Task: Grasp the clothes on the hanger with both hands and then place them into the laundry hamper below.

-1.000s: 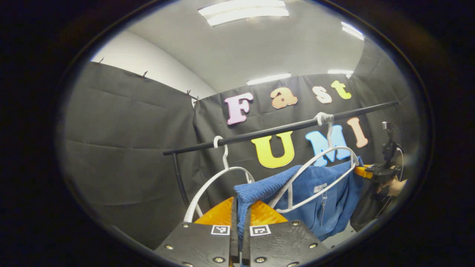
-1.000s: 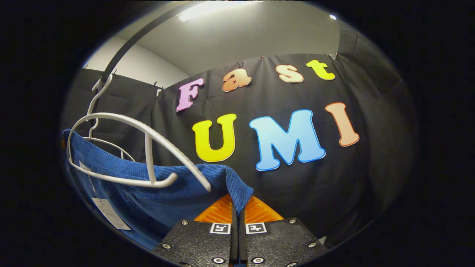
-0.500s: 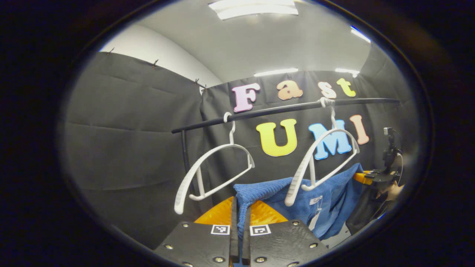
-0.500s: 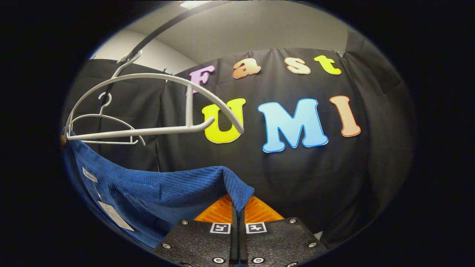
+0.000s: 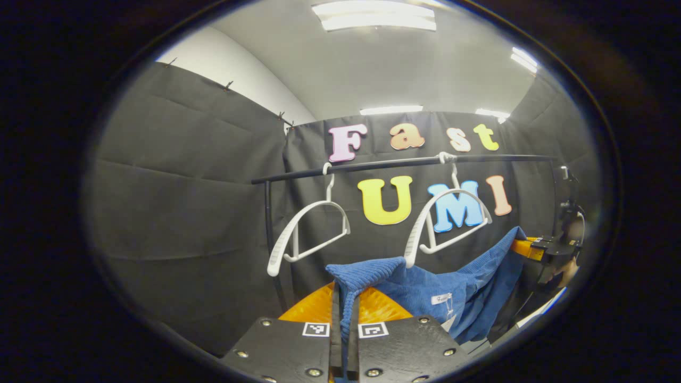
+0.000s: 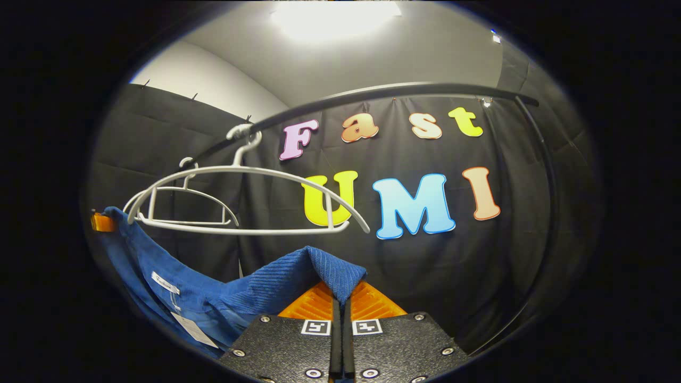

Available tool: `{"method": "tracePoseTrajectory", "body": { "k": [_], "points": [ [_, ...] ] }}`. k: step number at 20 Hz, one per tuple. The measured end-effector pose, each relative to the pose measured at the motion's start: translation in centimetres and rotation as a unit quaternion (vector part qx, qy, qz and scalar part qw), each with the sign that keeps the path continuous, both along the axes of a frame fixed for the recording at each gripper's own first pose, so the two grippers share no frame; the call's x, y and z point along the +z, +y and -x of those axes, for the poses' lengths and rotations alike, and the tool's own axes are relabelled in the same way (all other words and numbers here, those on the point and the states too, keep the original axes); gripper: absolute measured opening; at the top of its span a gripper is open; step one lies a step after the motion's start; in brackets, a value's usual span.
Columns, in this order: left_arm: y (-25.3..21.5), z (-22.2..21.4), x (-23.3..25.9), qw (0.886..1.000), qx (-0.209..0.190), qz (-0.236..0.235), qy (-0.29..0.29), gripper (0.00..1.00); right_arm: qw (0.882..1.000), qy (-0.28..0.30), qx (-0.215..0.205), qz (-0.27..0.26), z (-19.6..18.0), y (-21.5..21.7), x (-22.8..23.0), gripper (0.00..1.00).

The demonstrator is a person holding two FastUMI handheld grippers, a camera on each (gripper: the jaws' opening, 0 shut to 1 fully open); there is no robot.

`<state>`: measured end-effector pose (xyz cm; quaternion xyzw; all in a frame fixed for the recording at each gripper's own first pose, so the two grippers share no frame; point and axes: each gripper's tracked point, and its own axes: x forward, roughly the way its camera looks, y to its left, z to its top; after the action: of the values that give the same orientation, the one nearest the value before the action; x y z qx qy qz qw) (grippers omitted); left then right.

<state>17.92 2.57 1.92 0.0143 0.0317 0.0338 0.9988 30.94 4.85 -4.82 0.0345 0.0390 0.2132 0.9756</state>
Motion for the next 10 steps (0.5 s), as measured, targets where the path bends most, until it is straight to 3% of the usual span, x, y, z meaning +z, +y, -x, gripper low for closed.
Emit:
{"method": "tracePoseTrajectory", "body": {
  "k": [10],
  "points": [
    [-8.0,5.5,-1.1,0.991,-0.132,0.031,-0.004,0.04,1.0,0.002,0.008,-0.022,11.3,1.7,3.7,0.0]
  ]
}}
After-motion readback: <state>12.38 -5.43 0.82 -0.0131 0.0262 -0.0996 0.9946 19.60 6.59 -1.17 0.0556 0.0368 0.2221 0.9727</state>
